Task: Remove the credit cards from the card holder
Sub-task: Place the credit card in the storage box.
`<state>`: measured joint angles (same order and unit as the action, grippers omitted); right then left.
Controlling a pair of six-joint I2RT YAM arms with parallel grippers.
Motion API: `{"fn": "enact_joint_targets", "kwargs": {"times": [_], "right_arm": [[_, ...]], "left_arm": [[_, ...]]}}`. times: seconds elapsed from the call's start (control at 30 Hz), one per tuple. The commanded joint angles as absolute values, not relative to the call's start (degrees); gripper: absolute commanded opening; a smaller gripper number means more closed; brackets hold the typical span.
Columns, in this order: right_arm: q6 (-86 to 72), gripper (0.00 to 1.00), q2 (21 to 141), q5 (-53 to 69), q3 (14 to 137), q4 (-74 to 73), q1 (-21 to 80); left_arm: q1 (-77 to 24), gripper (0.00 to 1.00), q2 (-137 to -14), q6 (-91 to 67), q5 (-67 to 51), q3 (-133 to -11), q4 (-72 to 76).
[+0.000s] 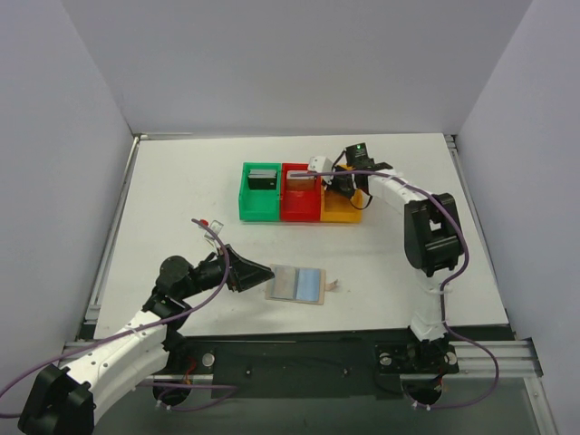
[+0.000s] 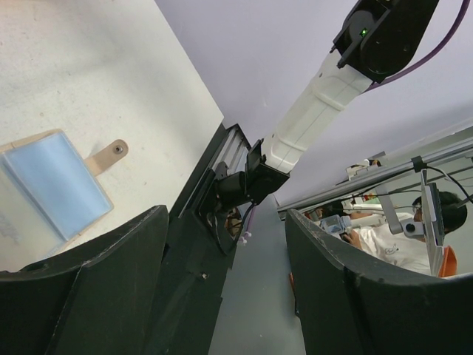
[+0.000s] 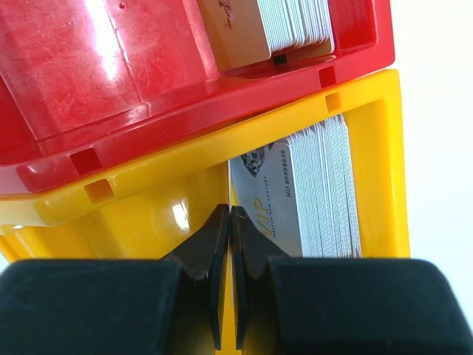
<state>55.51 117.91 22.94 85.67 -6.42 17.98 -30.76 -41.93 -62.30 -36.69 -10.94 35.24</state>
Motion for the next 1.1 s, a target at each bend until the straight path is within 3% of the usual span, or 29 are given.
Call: {"fn": "enact_joint_targets", "kwargs": {"times": [0.0, 0.1, 0.2, 0.4, 1.07], "right_arm": [[54.23, 0.0, 118.39, 22.5, 87.45, -4.58, 17.49], [52.92, 0.02, 118.47, 21.1, 87.54, -3.08, 17.49], [52.21, 0.14, 118.48, 20.04, 87.63, -2.02, 17.49], [51.15, 0.22, 118.04, 18.46, 87.54, -0.53, 17.4], [46.59, 0.24, 114.7, 13.01, 85.61, 8.77, 16.88]], "left_arm": [[-31.11, 0.75, -41.84, -61.08, -37.62, -11.34, 36.21], [-31.11, 0.75, -42.01, -61.08, -37.53, -11.42, 36.21], [-31.11, 0.75, -42.1, -61.0, -37.62, -11.51, 36.12], [-31.2, 0.75, -42.1, -61.0, -37.53, -11.43, 36.04], [-31.29, 0.75, -41.84, -61.0, -37.53, -11.43, 35.95]]}}
